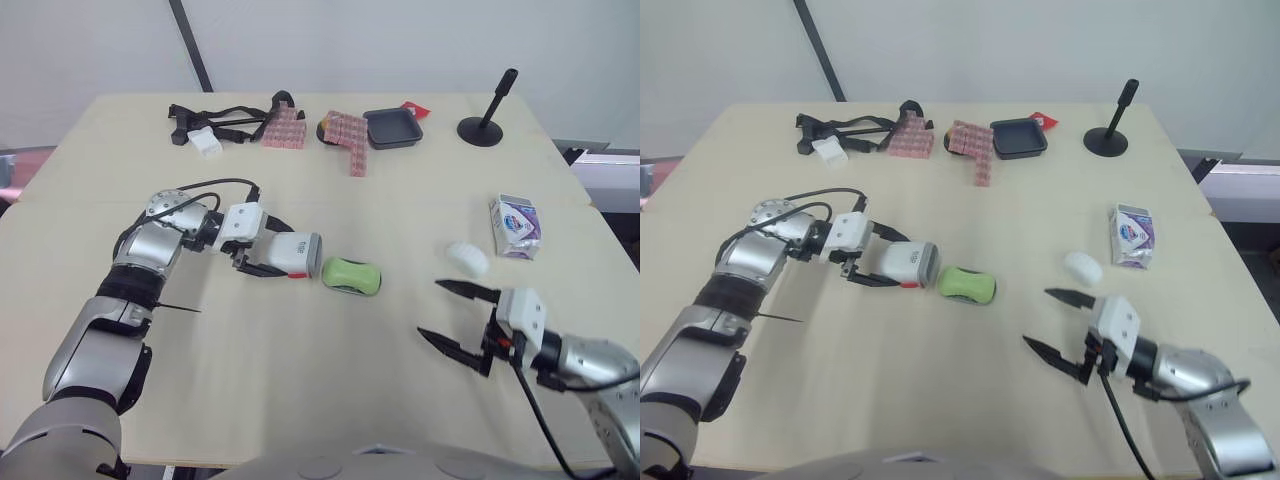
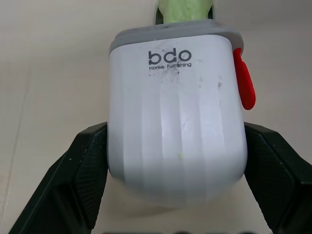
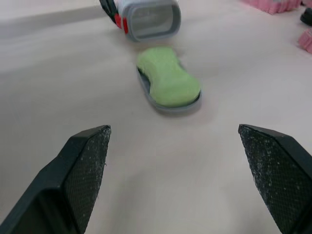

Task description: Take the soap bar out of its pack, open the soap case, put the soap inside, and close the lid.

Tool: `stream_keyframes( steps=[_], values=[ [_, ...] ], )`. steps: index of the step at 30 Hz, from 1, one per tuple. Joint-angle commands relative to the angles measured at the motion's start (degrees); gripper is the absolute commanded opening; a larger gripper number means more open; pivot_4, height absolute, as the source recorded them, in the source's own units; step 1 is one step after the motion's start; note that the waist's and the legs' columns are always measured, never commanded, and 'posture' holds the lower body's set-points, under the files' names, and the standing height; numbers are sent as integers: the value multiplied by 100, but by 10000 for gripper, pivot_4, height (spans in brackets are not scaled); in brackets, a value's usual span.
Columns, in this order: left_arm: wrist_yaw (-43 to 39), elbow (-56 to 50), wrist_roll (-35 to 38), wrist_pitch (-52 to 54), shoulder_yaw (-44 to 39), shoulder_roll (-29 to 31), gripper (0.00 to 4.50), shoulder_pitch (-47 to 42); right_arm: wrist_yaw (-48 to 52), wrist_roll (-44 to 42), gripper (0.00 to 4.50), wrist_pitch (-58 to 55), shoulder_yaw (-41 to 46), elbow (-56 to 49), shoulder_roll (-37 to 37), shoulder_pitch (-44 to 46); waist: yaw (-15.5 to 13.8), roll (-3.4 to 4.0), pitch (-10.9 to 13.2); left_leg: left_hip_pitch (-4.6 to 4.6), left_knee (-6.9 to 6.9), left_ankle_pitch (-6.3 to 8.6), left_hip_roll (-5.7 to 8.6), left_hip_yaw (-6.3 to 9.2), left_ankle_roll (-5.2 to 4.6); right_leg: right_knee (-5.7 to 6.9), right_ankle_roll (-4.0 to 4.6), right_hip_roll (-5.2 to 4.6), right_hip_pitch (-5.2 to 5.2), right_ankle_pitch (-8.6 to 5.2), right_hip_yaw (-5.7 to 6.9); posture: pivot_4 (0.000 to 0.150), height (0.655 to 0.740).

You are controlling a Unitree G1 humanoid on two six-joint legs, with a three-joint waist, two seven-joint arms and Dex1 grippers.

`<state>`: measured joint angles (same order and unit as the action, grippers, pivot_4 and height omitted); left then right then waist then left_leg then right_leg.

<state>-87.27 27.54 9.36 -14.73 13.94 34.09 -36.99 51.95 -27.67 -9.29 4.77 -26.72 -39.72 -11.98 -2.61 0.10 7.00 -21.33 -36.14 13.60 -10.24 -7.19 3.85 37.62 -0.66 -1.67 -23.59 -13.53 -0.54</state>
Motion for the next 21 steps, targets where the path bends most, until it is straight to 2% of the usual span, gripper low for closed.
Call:
stream_keyframes(
  steps=[1,6,12,21],
  values=[
    [-36,-625,347,263,-264,166,34638,259,-138,-255,45000,-1164,-299,-499,-371,730,-33,0,0,2,1,0,-1,2,1,0,0,1,1,0,2,1500,7400],
    [85,-1302,555,611,-356,240,34638,688,-276,-161,45000,-2496,-990,-515,-583,2045,-103,1,2,14,3,-15,2,5,28,-11,-2,1,0,1,9,1500,7400],
    [168,-1689,520,778,-316,366,34638,1107,-481,111,45000,-3470,-1919,-202,-215,3367,-126,1,2,12,12,-23,1,4,44,-13,-2,5,0,1,8,1500,7400],
    [159,-1829,518,793,-264,414,34638,1245,-663,697,45000,-3937,-2902,370,472,4220,-160,2,3,15,19,-28,1,2,58,-13,-3,9,-1,1,8,1500,7400]
  ],
)
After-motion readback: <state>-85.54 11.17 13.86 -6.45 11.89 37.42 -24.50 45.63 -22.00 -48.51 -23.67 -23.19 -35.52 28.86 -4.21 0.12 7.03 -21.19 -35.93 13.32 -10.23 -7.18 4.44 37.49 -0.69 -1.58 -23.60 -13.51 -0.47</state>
